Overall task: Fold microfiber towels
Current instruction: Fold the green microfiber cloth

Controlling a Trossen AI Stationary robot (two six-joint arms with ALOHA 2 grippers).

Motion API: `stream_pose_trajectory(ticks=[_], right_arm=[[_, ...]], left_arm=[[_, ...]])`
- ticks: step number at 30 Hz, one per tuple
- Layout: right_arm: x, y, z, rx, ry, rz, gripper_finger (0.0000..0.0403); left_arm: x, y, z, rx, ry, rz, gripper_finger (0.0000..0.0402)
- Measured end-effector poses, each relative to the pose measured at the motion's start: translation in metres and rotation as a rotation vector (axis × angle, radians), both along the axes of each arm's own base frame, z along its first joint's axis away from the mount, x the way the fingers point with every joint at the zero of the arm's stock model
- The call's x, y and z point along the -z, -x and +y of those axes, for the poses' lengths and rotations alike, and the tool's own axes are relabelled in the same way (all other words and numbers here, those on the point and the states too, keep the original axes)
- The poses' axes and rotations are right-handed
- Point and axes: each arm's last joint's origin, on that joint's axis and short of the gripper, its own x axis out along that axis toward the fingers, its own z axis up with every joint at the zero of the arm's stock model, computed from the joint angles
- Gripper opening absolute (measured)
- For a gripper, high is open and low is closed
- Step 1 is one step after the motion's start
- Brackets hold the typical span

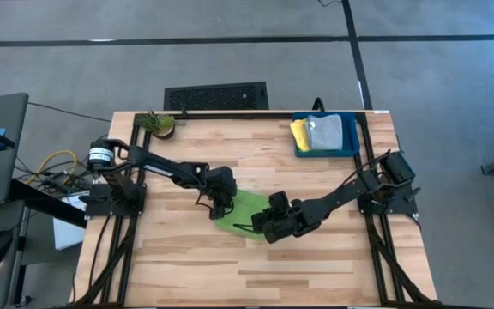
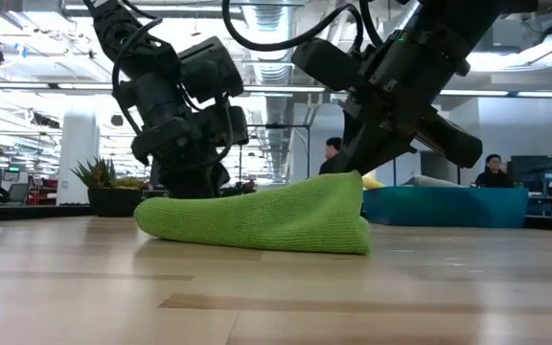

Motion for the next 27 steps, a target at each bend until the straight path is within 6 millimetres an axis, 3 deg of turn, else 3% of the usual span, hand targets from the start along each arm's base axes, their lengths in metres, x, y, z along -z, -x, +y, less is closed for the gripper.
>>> stream_pose_trajectory(ticks=[3,8,10,27], right_arm=[[0.000,0.000,0.000,0.002,-0.002,0.000,0.0011],[0.000,0.000,0.000,0.000,-0.006,0.002,0.0011],[0.000,0.000,0.000,-0.002,-0.011,0.003,0.0011],[0.000,0.000,0.000,-0.006,-0.022,0.008,0.0011]], left_arm=[[0.000,-0.001,0.000,0.007,-0.005,-0.014,0.0104],[0.000,0.000,0.000,0.016,-0.003,-0.003,0.0023],[-0.002,0.001,-0.001,0.009,0.000,0.001,0.0009],[-0.015,0.006,0.000,-0.030,0.023,0.002,0.0047]])
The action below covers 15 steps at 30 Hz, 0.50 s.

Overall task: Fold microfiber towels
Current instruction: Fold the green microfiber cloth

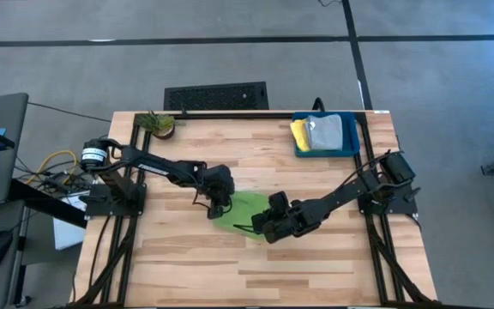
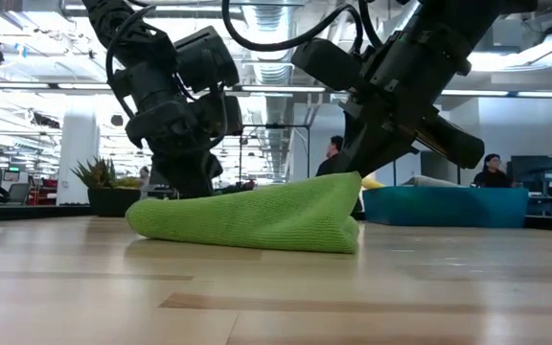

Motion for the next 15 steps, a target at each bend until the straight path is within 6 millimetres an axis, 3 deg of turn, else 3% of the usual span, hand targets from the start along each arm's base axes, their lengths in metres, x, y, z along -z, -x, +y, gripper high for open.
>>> stream_pose_trajectory(ticks=[10,15], right_arm=[[0.0000,0.0000,0.0000,0.000,0.000,0.000,0.0011],[0.0000,0.0000,0.0000,0.000,0.000,0.000,0.0011]], left_arm=[[0.0020,0.0026,0.0020,-0.130,-0.046,0.048,0.0130],[0.0024,0.0038,-0.0007,-0.044,0.008,0.055,0.0149]])
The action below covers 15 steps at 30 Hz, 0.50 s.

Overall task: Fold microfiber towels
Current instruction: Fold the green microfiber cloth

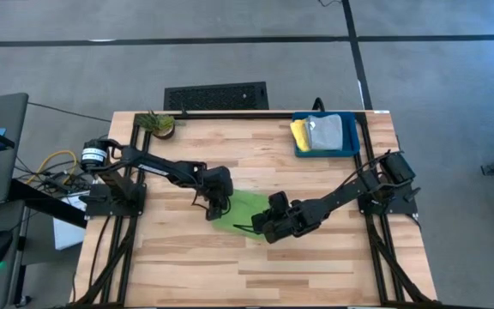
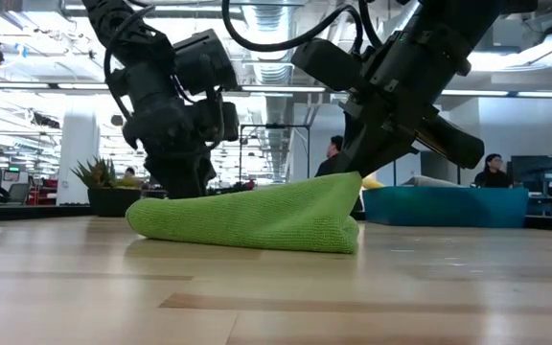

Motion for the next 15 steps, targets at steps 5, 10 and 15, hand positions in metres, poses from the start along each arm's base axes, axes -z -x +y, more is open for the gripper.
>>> stream_pose_trajectory(ticks=[5,10,15], right_arm=[[0.0000,0.0000,0.0000,0.000,0.000,0.000,0.0011],[0.0000,0.0000,0.0000,0.000,0.000,0.000,0.0011],[0.0000,0.0000,0.0000,-0.001,0.000,0.000,0.0011]], left_arm=[[-0.0007,-0.0007,-0.0019,0.028,0.052,-0.011,0.0151],[-0.0011,-0.0020,0.0006,0.017,-0.032,-0.027,0.0151],[-0.0034,-0.0057,-0.0029,0.048,-0.030,-0.074,0.0151]])
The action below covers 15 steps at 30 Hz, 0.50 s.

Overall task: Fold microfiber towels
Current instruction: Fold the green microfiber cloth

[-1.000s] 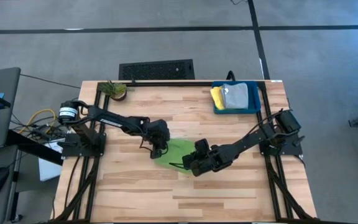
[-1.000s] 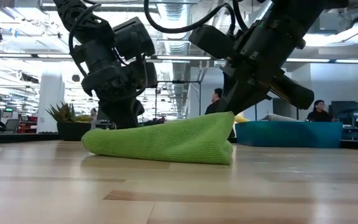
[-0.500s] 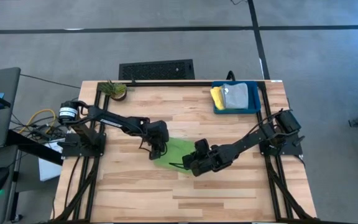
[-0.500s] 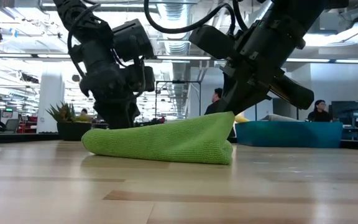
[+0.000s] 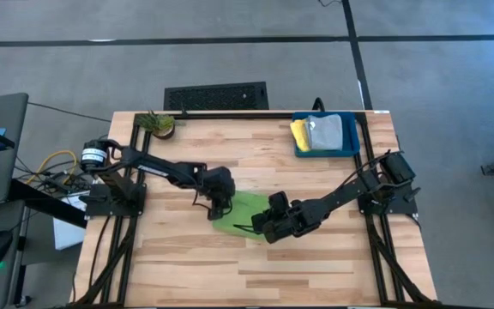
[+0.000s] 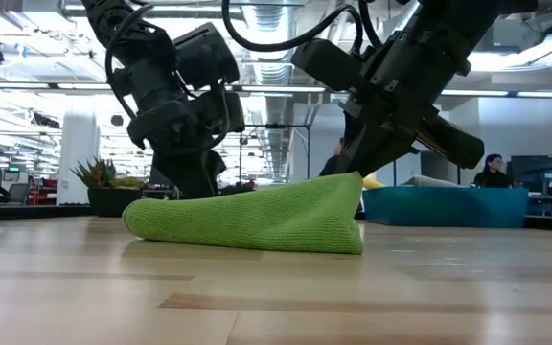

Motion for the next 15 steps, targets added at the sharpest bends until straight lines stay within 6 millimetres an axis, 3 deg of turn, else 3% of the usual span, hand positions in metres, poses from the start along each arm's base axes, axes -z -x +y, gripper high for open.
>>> stream_pose_trajectory(ticks=[7,15], right_arm=[[0.0000,0.0000,0.0000,0.000,0.000,0.000,0.0011],[0.0000,0.0000,0.0000,0.000,0.000,0.000,0.0011]], left_arm=[[-0.0001,-0.0007,-0.0084,0.060,-0.073,-0.013,0.0132],[0.0000,-0.0008,-0.0090,0.058,-0.124,-0.012,0.0010]])
